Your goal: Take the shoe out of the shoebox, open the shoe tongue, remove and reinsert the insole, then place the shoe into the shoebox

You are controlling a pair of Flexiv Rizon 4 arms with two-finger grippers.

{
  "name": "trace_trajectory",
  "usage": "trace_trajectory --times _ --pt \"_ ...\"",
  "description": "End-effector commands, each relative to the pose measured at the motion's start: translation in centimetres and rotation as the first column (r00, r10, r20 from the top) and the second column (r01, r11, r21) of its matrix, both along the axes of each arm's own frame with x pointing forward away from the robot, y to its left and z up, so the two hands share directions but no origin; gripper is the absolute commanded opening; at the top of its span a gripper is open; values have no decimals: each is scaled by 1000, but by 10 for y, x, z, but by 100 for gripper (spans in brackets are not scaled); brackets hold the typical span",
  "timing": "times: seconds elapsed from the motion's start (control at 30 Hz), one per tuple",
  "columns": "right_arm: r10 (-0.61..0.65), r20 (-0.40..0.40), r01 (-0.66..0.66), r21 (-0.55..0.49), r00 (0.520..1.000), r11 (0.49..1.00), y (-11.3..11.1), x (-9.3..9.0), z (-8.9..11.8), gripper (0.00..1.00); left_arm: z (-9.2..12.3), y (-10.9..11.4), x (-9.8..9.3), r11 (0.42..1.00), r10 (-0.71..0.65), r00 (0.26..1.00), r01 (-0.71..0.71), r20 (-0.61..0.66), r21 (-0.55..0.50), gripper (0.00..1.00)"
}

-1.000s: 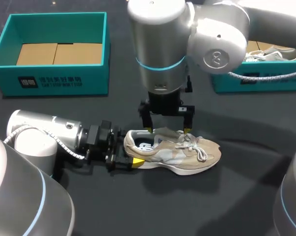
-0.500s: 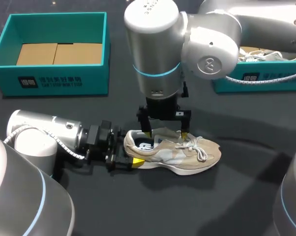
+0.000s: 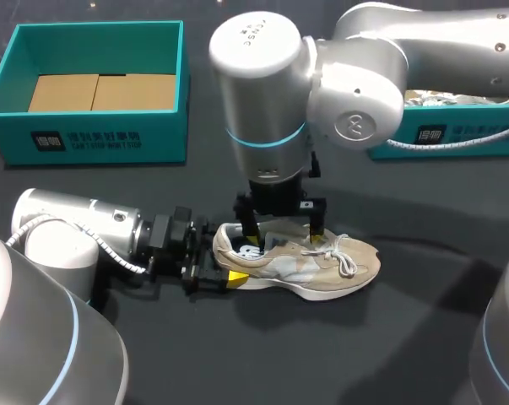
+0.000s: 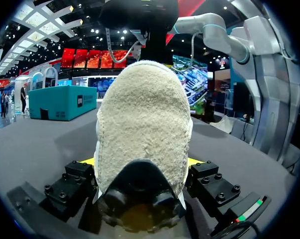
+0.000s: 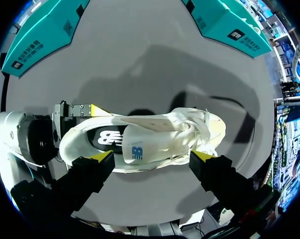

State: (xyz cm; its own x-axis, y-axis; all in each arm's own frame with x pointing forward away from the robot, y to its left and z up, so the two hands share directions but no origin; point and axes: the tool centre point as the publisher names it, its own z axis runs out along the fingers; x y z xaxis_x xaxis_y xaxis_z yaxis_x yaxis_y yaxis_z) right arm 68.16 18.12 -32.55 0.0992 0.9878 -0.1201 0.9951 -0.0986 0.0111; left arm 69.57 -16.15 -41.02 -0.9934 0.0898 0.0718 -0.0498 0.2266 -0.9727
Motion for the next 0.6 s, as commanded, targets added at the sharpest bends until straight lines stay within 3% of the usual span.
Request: trace_trajectory --times 0.03,0.6 --pt "-125 17 126 -41 992 991 14 -2 -6 100 -2 1 0 1000 0 1000 0 0 0 0" --pt "-129 37 132 -99 991 986 15 -1 -16 100 -2 1 0 1000 0 1000 0 0 0 0"
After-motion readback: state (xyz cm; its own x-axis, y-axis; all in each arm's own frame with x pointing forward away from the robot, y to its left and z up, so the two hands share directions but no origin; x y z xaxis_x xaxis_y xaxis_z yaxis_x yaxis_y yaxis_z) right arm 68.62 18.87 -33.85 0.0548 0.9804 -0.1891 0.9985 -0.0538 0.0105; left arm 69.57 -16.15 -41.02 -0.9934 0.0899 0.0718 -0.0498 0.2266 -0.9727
